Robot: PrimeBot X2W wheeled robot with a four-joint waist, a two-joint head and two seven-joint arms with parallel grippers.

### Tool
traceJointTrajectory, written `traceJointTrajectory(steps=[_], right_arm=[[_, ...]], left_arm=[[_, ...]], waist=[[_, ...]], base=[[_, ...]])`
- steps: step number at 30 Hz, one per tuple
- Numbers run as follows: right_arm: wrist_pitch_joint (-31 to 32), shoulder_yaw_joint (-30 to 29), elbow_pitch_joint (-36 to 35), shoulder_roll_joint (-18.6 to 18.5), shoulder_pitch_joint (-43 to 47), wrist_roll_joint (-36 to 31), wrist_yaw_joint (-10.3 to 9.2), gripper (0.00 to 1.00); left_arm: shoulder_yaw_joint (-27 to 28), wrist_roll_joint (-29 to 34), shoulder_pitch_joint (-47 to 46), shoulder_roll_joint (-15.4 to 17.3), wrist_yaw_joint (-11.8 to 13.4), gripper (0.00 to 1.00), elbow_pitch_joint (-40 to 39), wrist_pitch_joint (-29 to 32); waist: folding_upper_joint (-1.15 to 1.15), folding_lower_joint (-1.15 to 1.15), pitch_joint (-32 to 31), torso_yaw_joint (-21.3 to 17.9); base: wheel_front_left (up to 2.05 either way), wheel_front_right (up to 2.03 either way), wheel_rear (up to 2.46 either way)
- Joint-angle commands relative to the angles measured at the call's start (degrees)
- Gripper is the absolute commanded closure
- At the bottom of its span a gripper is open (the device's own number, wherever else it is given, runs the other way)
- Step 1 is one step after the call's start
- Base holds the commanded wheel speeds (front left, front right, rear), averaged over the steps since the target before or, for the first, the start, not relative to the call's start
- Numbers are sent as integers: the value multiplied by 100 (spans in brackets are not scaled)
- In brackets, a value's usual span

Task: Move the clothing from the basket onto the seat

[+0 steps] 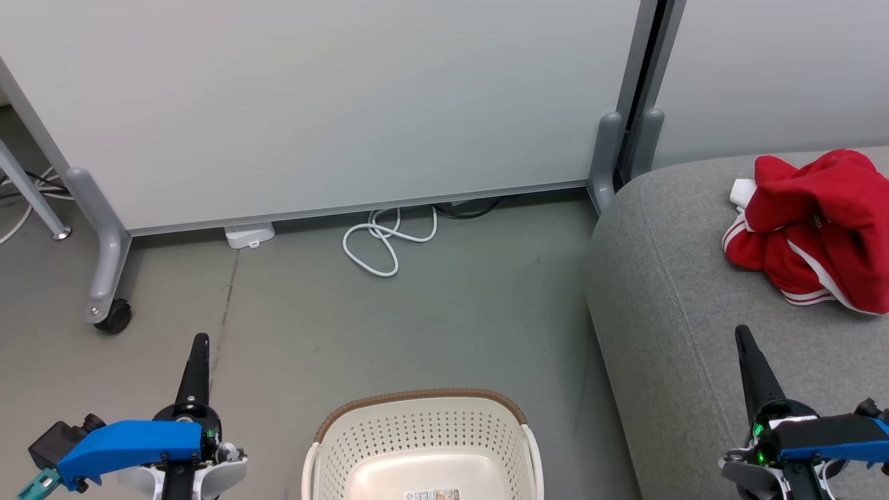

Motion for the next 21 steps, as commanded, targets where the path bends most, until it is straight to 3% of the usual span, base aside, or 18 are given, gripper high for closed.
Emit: traceJointTrajectory(steps=[1,21], right_arm=[[36,-17,-16,-43,-97,123,4,100],[259,-22,61,-46,-200,1049,4,100]], left_arm=[[60,-102,-100,3,-45,100,-52,43],[238,-952,-156,-66,-110,100,-62,261]], waist=[[0,0,1,-3],[0,0,24,-68]], base=[[0,0,0],[0,0,0]])
